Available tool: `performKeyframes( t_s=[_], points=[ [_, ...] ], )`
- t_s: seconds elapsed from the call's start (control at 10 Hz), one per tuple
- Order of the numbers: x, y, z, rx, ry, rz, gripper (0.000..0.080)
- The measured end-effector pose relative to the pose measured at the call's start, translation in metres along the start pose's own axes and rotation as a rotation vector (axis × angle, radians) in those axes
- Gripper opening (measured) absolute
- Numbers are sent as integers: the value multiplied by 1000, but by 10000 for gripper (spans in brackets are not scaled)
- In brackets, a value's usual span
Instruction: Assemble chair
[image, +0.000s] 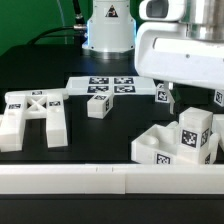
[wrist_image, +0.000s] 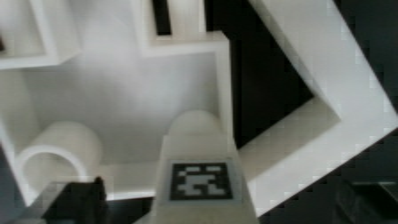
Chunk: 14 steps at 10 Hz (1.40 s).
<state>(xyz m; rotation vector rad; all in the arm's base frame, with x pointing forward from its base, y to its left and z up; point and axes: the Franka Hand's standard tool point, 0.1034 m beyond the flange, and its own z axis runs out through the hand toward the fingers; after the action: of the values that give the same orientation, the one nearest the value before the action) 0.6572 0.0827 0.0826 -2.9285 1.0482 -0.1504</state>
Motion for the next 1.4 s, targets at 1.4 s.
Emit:
performKeyframes(
  t_s=[1.4],
  points=[
    [-21, 101, -36, 24, -7, -210, 649]
  ],
)
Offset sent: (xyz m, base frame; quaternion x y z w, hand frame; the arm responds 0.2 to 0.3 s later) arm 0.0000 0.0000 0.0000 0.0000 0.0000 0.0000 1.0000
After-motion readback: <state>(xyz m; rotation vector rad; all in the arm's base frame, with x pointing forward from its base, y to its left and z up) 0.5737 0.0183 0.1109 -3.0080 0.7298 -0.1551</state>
